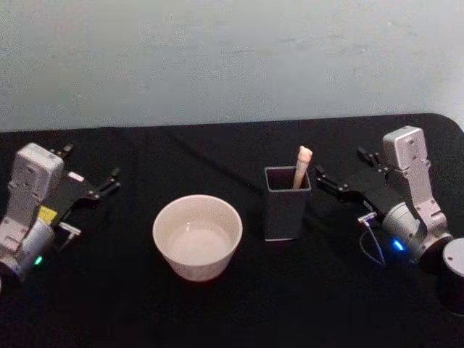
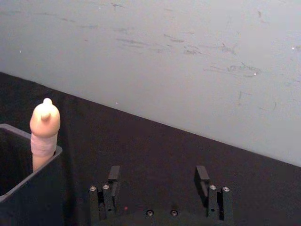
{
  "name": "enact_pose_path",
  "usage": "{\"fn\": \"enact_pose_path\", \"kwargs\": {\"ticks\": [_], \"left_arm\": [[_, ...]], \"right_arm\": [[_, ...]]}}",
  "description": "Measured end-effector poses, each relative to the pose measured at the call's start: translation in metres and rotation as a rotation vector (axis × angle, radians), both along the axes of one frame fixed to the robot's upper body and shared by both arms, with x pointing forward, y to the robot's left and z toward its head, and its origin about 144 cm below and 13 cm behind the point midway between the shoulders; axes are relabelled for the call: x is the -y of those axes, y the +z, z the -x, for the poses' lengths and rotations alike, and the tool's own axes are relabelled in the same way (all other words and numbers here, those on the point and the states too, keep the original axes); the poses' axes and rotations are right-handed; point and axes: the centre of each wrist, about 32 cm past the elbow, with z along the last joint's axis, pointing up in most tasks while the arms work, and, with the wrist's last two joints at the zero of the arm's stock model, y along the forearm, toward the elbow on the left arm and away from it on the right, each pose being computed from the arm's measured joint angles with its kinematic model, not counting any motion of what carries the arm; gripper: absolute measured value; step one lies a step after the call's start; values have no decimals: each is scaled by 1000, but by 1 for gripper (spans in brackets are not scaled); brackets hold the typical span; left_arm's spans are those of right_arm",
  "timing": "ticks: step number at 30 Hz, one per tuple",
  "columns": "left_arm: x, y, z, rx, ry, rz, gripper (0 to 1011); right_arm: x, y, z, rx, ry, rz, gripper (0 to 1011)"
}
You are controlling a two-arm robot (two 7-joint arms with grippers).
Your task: Pick up the stirring spoon with one hand, stir inside the cup, then place it back in its original position.
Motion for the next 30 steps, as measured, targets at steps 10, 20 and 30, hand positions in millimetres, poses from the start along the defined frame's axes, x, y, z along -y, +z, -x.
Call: {"fn": "enact_pose_path", "kwargs": {"ticks": [10, 20, 30], "left_arm": [[0, 0, 0, 0, 0, 0, 1001], [0, 0, 0, 0, 0, 0, 1001], [0, 0, 0, 0, 0, 0, 1001]], "right_arm": [[0, 1, 0, 2, 1, -3, 1002], [0, 1, 0, 4, 2, -3, 1000], [0, 1, 0, 5, 2, -5, 1002]]}}
